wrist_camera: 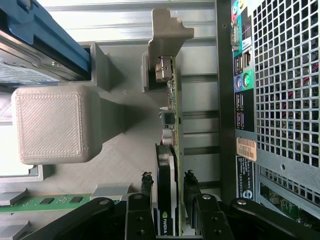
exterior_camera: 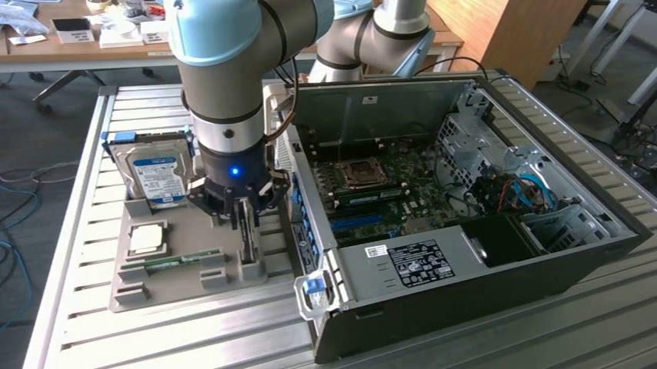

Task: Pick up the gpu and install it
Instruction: 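Pick up the gpu and move the gpu toward the slot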

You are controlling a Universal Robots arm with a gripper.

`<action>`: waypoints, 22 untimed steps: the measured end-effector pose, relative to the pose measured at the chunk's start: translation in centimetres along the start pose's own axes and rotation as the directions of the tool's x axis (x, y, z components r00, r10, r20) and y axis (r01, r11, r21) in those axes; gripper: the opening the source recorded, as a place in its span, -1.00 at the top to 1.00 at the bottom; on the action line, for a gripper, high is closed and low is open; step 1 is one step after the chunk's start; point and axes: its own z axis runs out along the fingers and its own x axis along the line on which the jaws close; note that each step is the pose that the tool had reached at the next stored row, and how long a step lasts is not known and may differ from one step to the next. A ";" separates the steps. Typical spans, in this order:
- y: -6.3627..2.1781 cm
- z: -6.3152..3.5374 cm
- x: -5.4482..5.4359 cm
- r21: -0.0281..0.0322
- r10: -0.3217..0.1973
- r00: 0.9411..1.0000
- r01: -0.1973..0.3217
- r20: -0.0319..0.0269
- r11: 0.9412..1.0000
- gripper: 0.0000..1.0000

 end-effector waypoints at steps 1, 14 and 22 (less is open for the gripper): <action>0.00 0.00 0.0 0.000 0.000 1.000 0.000 0.000 1.000 0.22; 0.01 -0.16 0.0 0.000 0.000 1.000 0.000 0.000 1.000 0.22; 0.01 -0.16 0.0 0.000 0.000 1.000 0.000 0.000 1.000 0.47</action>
